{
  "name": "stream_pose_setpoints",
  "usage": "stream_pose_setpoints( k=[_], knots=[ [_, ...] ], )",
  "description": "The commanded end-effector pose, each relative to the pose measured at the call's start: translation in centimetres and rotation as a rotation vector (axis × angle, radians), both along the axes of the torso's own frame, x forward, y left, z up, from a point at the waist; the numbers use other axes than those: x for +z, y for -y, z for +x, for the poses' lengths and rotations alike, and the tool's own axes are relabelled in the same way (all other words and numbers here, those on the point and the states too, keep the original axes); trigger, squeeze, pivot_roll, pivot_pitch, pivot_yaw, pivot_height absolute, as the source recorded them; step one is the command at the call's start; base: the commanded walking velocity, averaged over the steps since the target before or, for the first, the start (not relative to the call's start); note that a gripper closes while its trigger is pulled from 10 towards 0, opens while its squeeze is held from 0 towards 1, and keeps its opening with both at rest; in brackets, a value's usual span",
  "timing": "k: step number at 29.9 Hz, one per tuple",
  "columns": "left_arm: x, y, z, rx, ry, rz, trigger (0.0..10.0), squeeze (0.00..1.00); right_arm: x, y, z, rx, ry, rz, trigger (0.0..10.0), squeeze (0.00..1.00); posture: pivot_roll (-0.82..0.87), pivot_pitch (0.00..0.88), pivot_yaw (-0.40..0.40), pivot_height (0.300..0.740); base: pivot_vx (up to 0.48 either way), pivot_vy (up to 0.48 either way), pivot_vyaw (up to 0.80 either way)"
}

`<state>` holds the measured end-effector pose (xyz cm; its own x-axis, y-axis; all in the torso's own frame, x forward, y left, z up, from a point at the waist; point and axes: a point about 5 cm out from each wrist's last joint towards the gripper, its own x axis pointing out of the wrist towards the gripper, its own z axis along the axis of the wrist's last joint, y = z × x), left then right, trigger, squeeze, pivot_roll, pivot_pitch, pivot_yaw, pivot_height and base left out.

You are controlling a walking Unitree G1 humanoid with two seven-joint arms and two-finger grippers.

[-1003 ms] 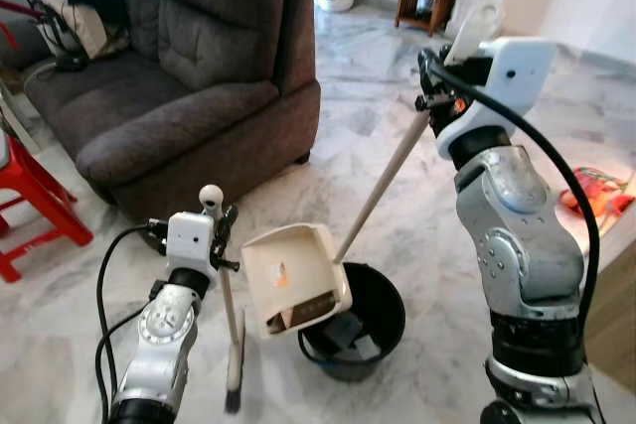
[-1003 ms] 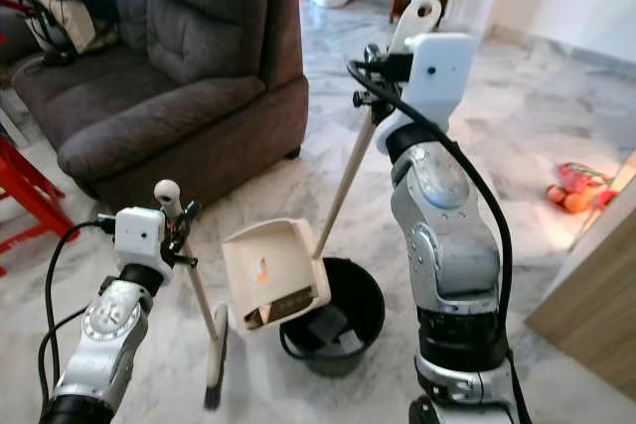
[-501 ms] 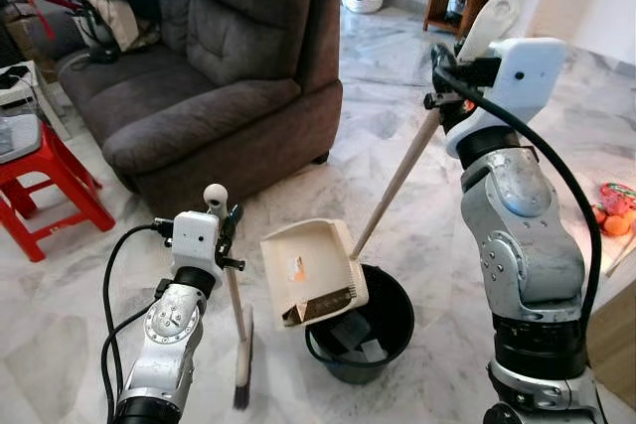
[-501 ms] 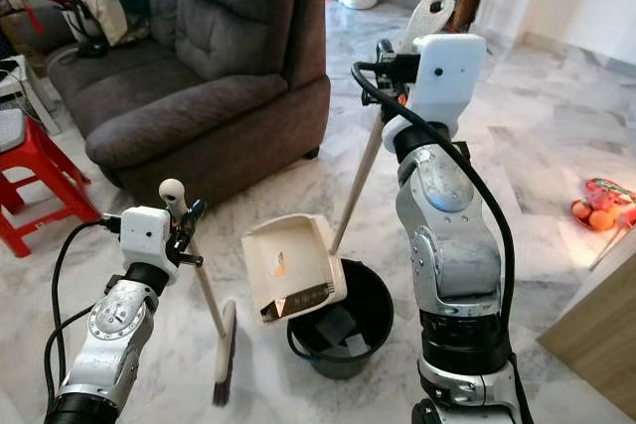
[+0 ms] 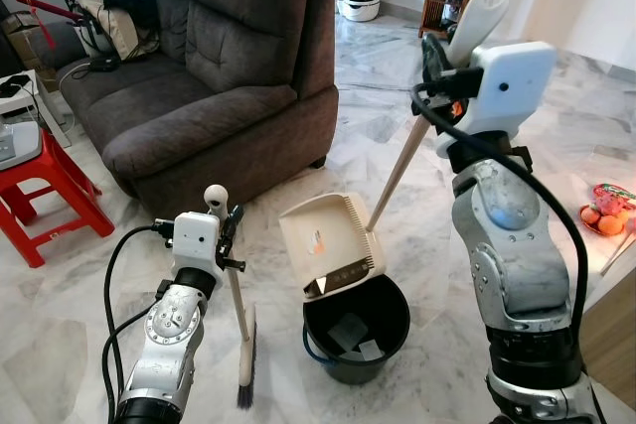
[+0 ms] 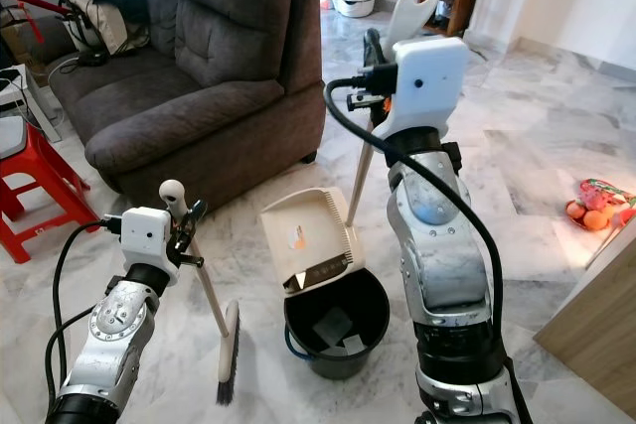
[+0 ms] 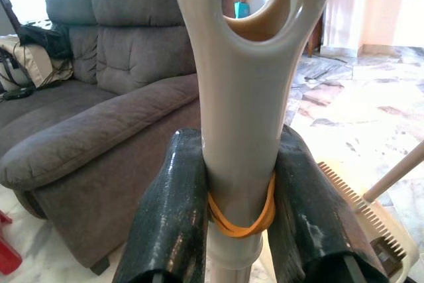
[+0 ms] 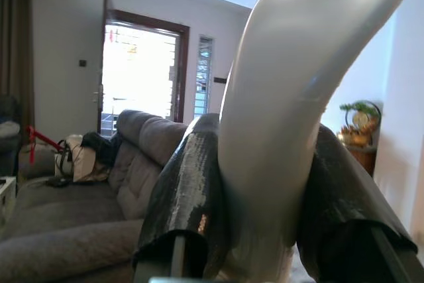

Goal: Sweep floor

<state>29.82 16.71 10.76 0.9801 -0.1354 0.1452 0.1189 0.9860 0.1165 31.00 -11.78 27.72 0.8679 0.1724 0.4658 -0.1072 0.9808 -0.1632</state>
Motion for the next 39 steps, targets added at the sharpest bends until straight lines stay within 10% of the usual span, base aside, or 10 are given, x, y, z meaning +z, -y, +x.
stream_pose_setpoints(
  k=[1, 15, 39],
  knots=[
    [1.1, -0.1, 0.1, -0.002, 0.064, 0.010, 10.0, 0.00, 1.0, -0.5, -0.7, 0.021, 0.085, -0.028, 10.0, 0.00, 0.06, 0.012, 0.048, 0.740, 0.000, 0.000, 0.00],
    [1.2, -0.1, 0.0, -0.005, 0.068, 0.010, 10.0, 0.00, -3.1, -2.6, -1.8, 0.092, 0.060, -0.178, 10.0, 0.00, 0.06, 0.029, 0.050, 0.740, 0.000, 0.000, 0.00],
    [1.3, 0.0, 0.1, -0.008, 0.071, 0.009, 10.0, 0.00, -3.3, -5.3, -4.3, 0.205, 0.211, -0.295, 10.0, 0.00, 0.06, 0.031, 0.051, 0.740, 0.000, 0.000, 0.00]
  ],
)
